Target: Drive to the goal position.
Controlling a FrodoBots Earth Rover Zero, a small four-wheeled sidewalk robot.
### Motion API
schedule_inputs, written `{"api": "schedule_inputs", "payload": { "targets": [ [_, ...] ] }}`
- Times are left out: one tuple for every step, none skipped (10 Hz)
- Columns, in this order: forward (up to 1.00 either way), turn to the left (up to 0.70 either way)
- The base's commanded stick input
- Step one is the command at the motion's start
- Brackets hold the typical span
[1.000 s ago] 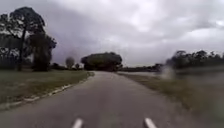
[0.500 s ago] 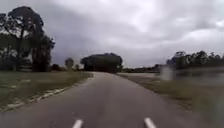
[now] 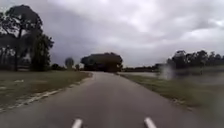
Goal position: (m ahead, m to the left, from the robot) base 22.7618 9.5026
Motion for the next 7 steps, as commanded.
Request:
{"api": "schedule_inputs", "payload": {
  "targets": [
    [0.84,0.03],
    [0.84,0.03],
    [0.84,0.03],
    [0.84,0.03],
    [0.84,0.03],
    [0.84,0.03],
    [0.84,0.03]
  ]
}}
